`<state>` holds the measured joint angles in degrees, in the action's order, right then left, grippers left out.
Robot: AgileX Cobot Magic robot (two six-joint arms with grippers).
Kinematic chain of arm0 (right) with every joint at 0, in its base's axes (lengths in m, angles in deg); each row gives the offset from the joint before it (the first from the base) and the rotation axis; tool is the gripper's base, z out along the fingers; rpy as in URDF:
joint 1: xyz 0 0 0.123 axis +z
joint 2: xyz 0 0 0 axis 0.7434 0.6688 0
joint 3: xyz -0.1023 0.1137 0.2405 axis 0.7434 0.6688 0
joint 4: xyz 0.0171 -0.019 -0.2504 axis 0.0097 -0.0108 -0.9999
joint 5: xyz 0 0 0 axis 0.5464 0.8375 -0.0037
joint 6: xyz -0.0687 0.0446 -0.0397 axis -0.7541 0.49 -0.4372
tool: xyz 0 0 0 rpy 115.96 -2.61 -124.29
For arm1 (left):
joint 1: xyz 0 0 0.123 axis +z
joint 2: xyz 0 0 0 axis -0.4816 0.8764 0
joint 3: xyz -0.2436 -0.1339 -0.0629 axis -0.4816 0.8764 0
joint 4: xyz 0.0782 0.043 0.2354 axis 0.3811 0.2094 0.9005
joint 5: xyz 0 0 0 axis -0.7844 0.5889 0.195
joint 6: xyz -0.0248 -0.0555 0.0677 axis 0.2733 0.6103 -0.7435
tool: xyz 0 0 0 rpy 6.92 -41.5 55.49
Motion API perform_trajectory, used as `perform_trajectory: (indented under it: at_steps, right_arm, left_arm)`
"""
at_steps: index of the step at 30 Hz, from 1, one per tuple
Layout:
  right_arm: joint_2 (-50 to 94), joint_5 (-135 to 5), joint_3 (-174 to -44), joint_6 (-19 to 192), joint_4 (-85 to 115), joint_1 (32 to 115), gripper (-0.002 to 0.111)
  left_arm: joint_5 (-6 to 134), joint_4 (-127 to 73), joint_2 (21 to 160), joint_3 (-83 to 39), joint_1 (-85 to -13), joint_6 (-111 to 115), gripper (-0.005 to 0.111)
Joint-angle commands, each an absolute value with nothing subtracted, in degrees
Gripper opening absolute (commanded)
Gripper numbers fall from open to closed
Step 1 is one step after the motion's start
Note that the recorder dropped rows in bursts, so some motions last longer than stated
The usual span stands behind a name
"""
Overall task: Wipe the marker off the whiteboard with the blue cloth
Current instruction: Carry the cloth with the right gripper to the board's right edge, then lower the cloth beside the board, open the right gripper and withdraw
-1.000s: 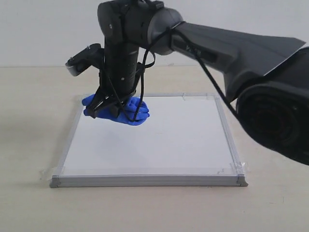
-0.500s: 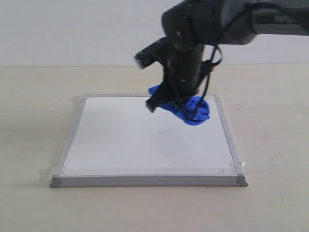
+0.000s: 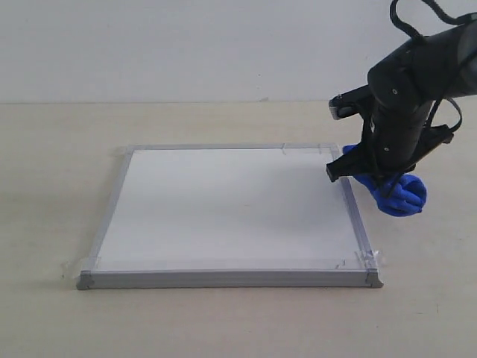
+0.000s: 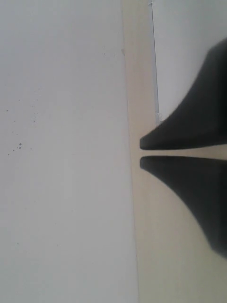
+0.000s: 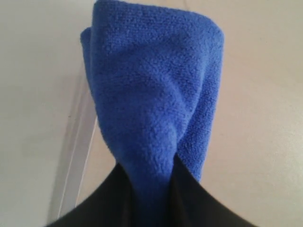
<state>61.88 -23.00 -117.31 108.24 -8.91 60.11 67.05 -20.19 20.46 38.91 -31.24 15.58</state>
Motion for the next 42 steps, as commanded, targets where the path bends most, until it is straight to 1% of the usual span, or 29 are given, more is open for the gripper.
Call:
perform_trajectory:
  at_steps: [1, 7, 10, 15, 17, 19, 20, 22, 23, 25, 26, 33, 34, 36, 39, 40, 41, 42]
  right_arm:
    - [61.17, -20.53, -116.83, 113.67, -11.83, 59.86, 0.0]
    - [62.24, -25.57, -113.09, 117.31, -14.01, 59.86, 0.0]
    - [63.96, -24.61, -112.97, 119.83, -16.71, 59.86, 0.0]
    - [64.22, -27.46, -112.97, 122.91, -16.1, 59.97, 0.0]
    - [64.22, -27.97, -112.97, 120.74, -15.08, 59.97, 0.003]
    - [64.22, -28.2, -112.97, 118.77, -13.24, 59.97, 0.023]
    - [64.22, -28.2, -112.97, 118.72, -12.87, 59.97, 0.035]
    - [64.22, -28.2, -112.97, 118.72, -12.76, 59.97, 0.057]
    - [64.22, -28.2, -112.97, 118.94, -12.69, 59.97, 0.065]
    - [64.22, -28.36, -112.97, 118.88, -12.11, 59.97, 0.075]
    - [63.97, -28.81, -113.07, 118.3, -12.11, 59.97, 0.076]
    - [58.06, -29.86, -113.08, 117.06, -11.96, 59.97, 0.075]
    - [57.18, -30.14, -113.08, 117.06, -11.84, 59.97, 0.072]
    - [56.23, -30.14, -113.08, 117.06, -11.84, 59.97, 0.06]
    - [56.6, -28.48, -112.66, 116.86, -11.84, 59.97, 0.03]
    - [56.89, -28.71, -111.78, 116.86, -11.84, 59.97, 0.016]
    - [57.18, -29.54, -110.93, 116.86, -11.99, 59.97, 0.006]
    - [57.32, -31.07, -110.01, 117.05, -11.99, 59.97, 0.0]
  left_arm:
    - [67.01, -20.13, 20.54, 38.69, -31.44, 15.66, 0.004]
    - [67.01, -20.13, 20.54, 38.69, -31.44, 15.66, 0.004]
    - [67.01, -20.13, 20.54, 38.69, -31.44, 15.66, 0.004]
    - [67.01, -20.13, 20.54, 38.69, -31.44, 15.66, 0.004]
    - [67.01, -20.13, 20.54, 38.69, -31.44, 15.66, 0.004]
    - [67.01, -20.13, 20.54, 38.69, -31.44, 15.66, 0.004]
    - [67.01, -20.13, 20.54, 38.69, -31.44, 15.66, 0.004]
    - [67.01, -20.13, 20.54, 38.69, -31.44, 15.66, 0.004]
    - [67.01, -20.13, 20.54, 38.69, -31.44, 15.66, 0.004]
    - [67.01, -20.13, 20.54, 38.69, -31.44, 15.66, 0.004]
    - [67.01, -20.13, 20.54, 38.69, -31.44, 15.66, 0.004]
    - [67.01, -20.13, 20.54, 38.69, -31.44, 15.66, 0.004]
    - [67.01, -20.13, 20.54, 38.69, -31.44, 15.66, 0.004]
    - [67.01, -20.13, 20.54, 38.69, -31.44, 15.66, 0.004]
    - [67.01, -20.13, 20.54, 38.69, -31.44, 15.66, 0.004]
    - [67.01, -20.13, 20.54, 38.69, -31.44, 15.66, 0.004]
    - [67.01, -20.13, 20.54, 38.69, -31.44, 15.66, 0.004]
    - [67.01, -20.13, 20.54, 38.69, -31.44, 15.66, 0.004]
